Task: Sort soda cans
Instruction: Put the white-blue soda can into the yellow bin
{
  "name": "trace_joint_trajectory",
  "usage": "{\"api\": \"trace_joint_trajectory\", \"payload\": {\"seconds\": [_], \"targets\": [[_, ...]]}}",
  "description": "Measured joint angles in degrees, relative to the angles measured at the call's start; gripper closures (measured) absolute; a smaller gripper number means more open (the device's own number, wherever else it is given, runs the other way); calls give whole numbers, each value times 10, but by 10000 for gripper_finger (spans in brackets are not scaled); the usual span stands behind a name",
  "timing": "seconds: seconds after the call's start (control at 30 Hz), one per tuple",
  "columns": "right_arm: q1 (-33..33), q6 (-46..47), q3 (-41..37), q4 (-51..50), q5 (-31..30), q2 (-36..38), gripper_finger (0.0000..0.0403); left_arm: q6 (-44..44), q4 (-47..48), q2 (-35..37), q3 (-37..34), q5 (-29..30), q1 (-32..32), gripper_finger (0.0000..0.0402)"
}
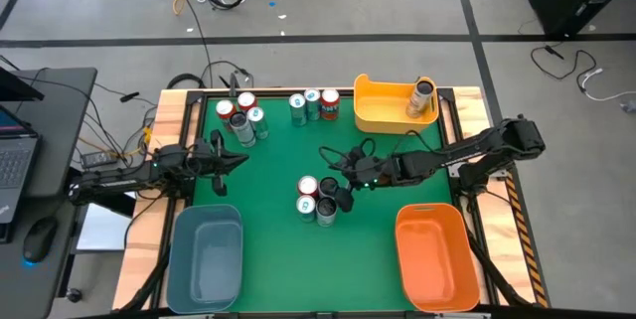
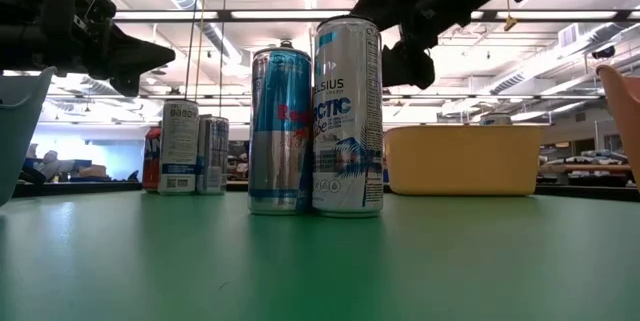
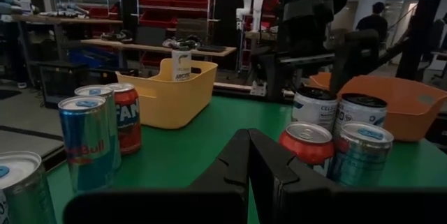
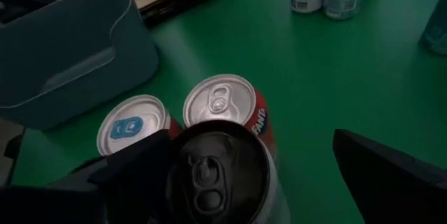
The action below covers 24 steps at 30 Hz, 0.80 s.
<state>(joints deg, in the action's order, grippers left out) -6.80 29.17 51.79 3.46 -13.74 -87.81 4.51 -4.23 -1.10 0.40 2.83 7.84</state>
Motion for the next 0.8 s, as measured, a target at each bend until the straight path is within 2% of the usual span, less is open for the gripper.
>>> {"api": "trace_joint_trajectory", "payload": {"seconds": [0.23,0.8], "targets": [[1,2,-2,10,23,1,23,1,0,-1,0,-1,0,392],[1,-2,-2,21,25,-2,27,0,-1,-1,0,1,0,392]]}}
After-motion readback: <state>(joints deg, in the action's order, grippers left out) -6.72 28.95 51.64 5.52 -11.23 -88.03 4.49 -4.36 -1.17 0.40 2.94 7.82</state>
